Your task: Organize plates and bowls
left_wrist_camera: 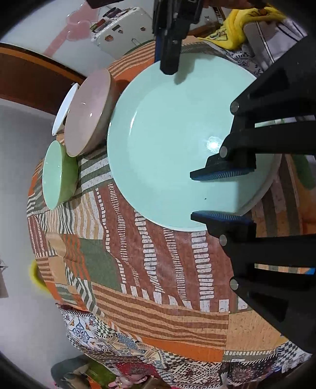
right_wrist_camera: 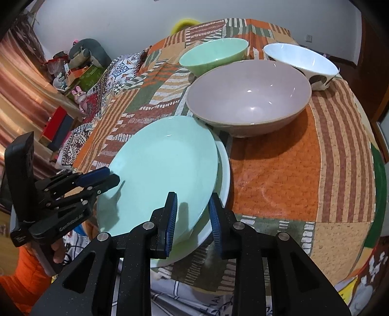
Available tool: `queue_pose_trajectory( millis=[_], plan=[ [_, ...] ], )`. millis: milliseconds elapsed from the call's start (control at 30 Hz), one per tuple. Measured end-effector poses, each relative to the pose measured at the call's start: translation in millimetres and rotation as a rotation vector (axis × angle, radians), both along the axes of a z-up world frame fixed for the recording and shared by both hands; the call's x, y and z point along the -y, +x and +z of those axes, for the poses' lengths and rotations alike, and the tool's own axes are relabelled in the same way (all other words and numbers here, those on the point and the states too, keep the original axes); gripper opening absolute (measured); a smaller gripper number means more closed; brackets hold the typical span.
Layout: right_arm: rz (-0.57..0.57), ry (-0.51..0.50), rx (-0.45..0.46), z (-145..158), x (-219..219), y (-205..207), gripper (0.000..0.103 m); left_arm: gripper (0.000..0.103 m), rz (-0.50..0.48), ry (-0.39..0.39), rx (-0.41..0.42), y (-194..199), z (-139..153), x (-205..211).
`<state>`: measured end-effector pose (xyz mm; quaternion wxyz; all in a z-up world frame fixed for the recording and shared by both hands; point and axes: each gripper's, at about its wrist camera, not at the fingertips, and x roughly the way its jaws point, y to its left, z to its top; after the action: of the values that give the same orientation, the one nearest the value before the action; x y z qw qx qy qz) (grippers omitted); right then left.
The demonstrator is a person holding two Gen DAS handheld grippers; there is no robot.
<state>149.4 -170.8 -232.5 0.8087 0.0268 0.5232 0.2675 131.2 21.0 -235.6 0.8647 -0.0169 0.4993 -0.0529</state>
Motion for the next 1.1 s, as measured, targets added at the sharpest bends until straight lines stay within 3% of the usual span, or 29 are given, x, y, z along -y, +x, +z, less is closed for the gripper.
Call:
queue_pose_trajectory(
  millis=[167, 333, 467, 600, 767, 833, 1100],
  plan=[
    [0.004, -0.007, 0.004, 4, 0, -4, 0.026, 0.024, -0.005, 0.028, 0.030, -4, 12, 1],
    [-0.040, -0.024, 0.095, 22, 12, -11, 0.045, 0.025, 0.009, 0.019, 0.065, -4, 28, 0],
    [-0.077, -0.031, 0.155, 37, 25, -14, 0.047, 0.027, 0.011, 0.021, 0.110, -2, 46, 3],
    [-0.125, -0.014, 0.175, 45, 39, -10, 0.048, 0.040, -0.001, 0.030, 0.164, 4, 65, 10],
    [-0.197, -0.004, 0.213, 56, 59, -2, 0.062, 0.050, -0.026, 0.011, 0.204, 27, 87, 23],
    [-0.221, -0.006, 0.237, 61, 65, 2, 0.063, 0.056, -0.037, -0.005, 0.216, 41, 93, 29],
    [-0.291, 0.021, 0.266, 68, 84, 27, 0.063, 0.058, -0.051, 0.008, 0.188, 95, 81, 51]
  ],
)
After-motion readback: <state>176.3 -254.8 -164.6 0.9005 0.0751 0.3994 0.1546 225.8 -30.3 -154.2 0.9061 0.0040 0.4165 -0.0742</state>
